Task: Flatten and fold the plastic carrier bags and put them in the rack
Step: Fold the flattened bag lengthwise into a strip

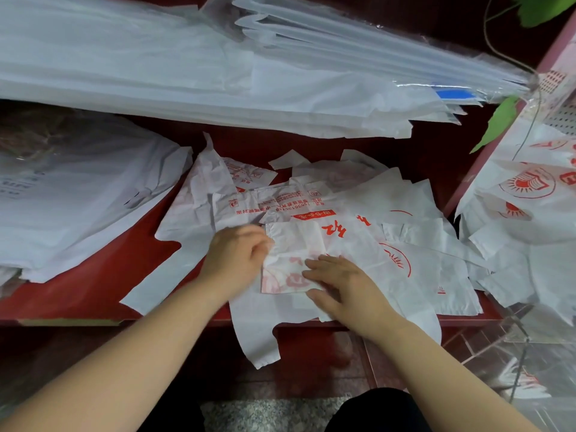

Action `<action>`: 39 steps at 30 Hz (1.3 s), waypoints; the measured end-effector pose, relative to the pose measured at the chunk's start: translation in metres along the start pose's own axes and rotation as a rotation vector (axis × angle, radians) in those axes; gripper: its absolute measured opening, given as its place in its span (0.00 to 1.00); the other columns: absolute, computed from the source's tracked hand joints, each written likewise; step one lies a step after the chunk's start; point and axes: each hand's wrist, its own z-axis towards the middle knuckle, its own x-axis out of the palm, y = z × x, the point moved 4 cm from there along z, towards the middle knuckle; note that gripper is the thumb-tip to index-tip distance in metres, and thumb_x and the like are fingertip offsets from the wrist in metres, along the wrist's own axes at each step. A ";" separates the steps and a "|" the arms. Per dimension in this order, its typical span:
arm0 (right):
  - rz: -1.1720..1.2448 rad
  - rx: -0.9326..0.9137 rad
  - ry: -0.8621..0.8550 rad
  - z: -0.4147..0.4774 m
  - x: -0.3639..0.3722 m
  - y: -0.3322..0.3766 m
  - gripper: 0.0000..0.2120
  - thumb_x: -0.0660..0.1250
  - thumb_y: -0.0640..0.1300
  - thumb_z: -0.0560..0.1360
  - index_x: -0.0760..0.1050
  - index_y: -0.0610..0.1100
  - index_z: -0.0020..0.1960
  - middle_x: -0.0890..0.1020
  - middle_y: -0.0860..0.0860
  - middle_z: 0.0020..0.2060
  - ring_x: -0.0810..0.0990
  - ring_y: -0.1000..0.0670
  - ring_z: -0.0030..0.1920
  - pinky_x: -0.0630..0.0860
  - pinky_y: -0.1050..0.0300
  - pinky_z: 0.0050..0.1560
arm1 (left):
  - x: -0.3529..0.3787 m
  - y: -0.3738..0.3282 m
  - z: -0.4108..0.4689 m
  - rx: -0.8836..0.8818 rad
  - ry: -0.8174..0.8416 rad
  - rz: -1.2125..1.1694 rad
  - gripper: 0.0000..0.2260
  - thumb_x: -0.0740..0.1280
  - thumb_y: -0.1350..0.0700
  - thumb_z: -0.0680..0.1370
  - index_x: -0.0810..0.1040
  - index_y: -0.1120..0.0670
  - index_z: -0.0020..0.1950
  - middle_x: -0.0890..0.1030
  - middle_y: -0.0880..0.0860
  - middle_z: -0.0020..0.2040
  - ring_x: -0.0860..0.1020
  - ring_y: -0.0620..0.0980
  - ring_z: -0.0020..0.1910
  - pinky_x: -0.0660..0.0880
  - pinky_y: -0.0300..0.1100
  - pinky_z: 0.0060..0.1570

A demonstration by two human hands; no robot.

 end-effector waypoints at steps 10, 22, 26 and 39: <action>0.085 -0.043 -0.077 0.000 0.004 -0.007 0.31 0.51 0.62 0.66 0.77 0.48 0.60 0.74 0.55 0.63 0.61 0.62 0.65 0.49 0.76 0.62 | 0.004 0.017 0.092 -0.230 0.285 -0.068 0.16 0.63 0.59 0.78 0.72 0.57 0.66 0.76 0.54 0.58 0.73 0.49 0.55 0.66 0.36 0.54; 0.000 -0.033 -0.090 0.000 0.004 -0.007 0.19 0.60 0.54 0.69 0.82 0.46 0.51 0.82 0.51 0.54 0.78 0.46 0.58 0.65 0.54 0.59 | -0.010 0.013 0.086 -0.247 0.298 -0.376 0.09 0.68 0.64 0.74 0.79 0.58 0.53 0.79 0.55 0.54 0.75 0.45 0.48 0.71 0.35 0.49; 0.012 -0.018 -0.076 0.000 0.004 -0.006 0.20 0.59 0.54 0.69 0.82 0.46 0.52 0.82 0.50 0.54 0.78 0.45 0.59 0.64 0.53 0.60 | -0.008 0.012 0.075 -0.205 0.261 -0.292 0.08 0.68 0.63 0.74 0.81 0.59 0.52 0.79 0.52 0.53 0.75 0.43 0.48 0.68 0.31 0.48; 0.021 -0.002 0.058 0.005 -0.010 0.000 0.31 0.55 0.50 0.63 0.71 0.46 0.65 0.70 0.53 0.67 0.66 0.57 0.67 0.50 0.79 0.59 | -0.002 0.011 0.042 0.108 0.212 0.261 0.19 0.50 0.48 0.82 0.63 0.48 0.72 0.58 0.46 0.74 0.53 0.46 0.73 0.46 0.39 0.69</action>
